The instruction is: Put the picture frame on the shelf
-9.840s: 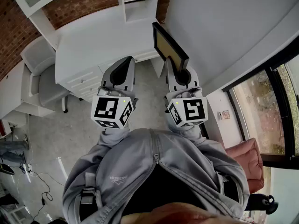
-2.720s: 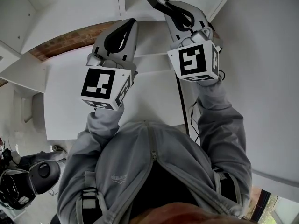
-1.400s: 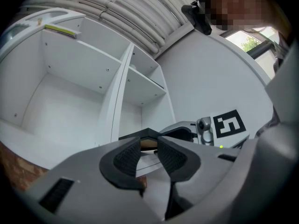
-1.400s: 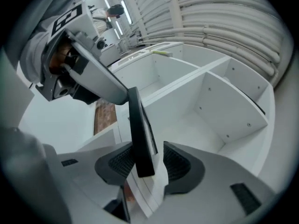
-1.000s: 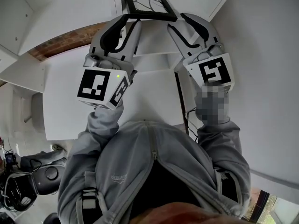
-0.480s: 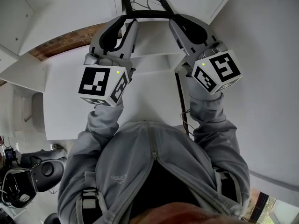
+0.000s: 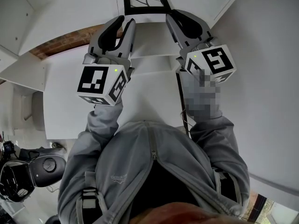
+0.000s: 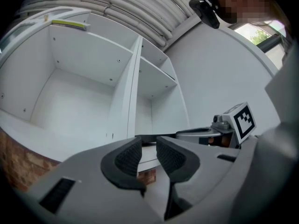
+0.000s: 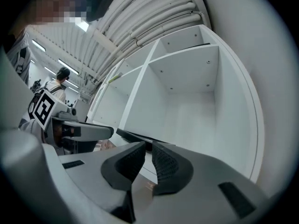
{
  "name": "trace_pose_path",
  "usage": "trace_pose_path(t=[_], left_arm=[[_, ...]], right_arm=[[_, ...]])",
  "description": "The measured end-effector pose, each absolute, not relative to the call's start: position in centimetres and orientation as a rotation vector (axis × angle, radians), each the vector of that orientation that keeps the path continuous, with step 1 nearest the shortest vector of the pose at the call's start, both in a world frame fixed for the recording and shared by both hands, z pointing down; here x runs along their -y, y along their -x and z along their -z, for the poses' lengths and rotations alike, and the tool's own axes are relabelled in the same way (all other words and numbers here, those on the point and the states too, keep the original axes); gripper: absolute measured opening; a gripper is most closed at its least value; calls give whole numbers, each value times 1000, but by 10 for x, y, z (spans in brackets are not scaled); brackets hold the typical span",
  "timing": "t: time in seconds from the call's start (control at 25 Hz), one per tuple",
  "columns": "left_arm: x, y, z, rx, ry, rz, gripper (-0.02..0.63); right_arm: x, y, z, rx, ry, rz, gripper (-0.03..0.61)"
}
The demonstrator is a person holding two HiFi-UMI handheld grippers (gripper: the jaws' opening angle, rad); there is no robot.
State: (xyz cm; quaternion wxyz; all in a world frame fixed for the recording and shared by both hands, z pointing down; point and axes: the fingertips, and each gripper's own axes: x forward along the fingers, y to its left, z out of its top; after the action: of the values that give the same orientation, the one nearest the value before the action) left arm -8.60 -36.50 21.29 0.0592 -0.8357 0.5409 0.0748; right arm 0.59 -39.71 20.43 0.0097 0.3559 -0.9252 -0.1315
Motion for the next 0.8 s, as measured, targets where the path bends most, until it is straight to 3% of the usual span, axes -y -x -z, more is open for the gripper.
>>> trace_pose_path(t=[0.8], left_arm=[[359,84,-220,-1655,2498,-178,84]], right_arm=[[414,-1,-218,2613,-1283,576,63]])
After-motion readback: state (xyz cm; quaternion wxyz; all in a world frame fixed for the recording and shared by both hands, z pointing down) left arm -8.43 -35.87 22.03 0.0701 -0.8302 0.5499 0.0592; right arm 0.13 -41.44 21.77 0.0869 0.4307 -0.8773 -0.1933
